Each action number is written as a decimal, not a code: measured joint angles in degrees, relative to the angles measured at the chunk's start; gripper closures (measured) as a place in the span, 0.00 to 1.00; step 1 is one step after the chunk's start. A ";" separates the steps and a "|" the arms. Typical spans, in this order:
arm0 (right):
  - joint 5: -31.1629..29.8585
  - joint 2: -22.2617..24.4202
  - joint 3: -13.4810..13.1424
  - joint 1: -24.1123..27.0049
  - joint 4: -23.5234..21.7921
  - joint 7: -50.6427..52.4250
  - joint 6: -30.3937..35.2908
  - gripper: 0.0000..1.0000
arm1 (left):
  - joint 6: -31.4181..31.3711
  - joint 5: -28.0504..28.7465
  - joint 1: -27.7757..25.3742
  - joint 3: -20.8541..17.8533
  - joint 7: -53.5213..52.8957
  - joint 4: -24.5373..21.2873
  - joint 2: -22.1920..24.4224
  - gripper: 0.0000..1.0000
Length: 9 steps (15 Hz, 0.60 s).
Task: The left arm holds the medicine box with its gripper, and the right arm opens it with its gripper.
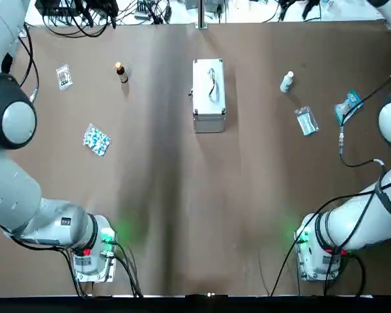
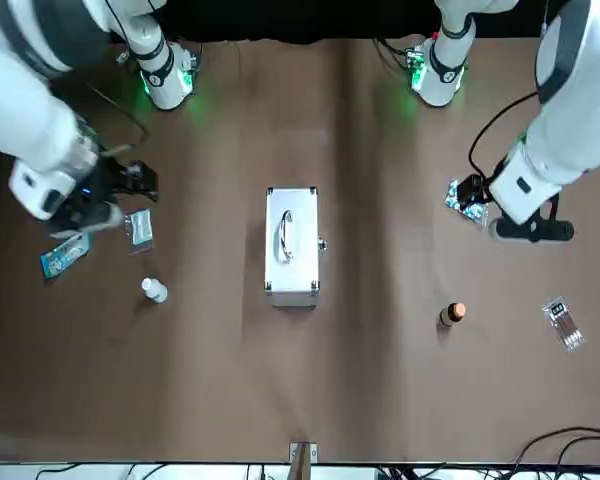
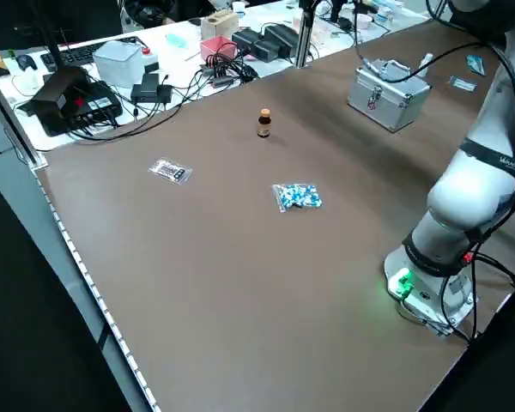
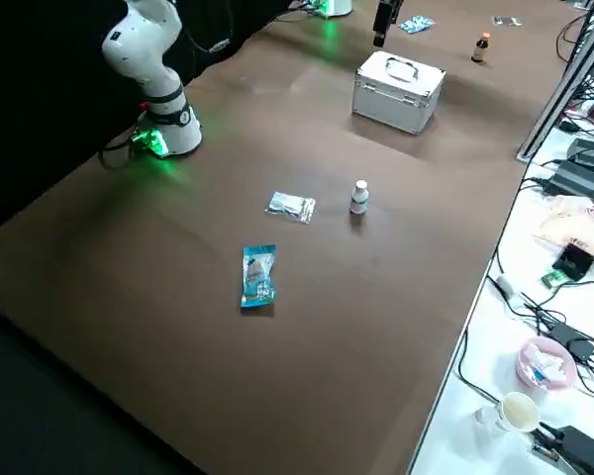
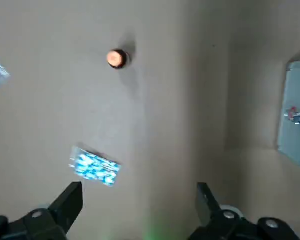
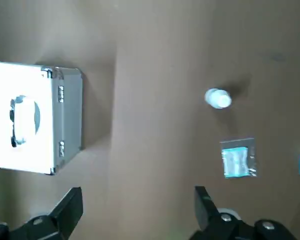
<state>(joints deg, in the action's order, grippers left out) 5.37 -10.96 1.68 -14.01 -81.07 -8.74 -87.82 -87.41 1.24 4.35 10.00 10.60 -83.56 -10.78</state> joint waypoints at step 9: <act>12.54 -12.89 0.06 -9.66 -0.73 -8.53 -17.35 0.01 | -1.25 -18.70 -1.20 -0.33 40.42 0.04 -8.16 0.00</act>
<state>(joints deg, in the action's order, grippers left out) 17.92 -23.85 1.74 -23.68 -81.79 -17.27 -105.17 -88.66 -17.47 3.15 9.67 51.02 -83.53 -18.94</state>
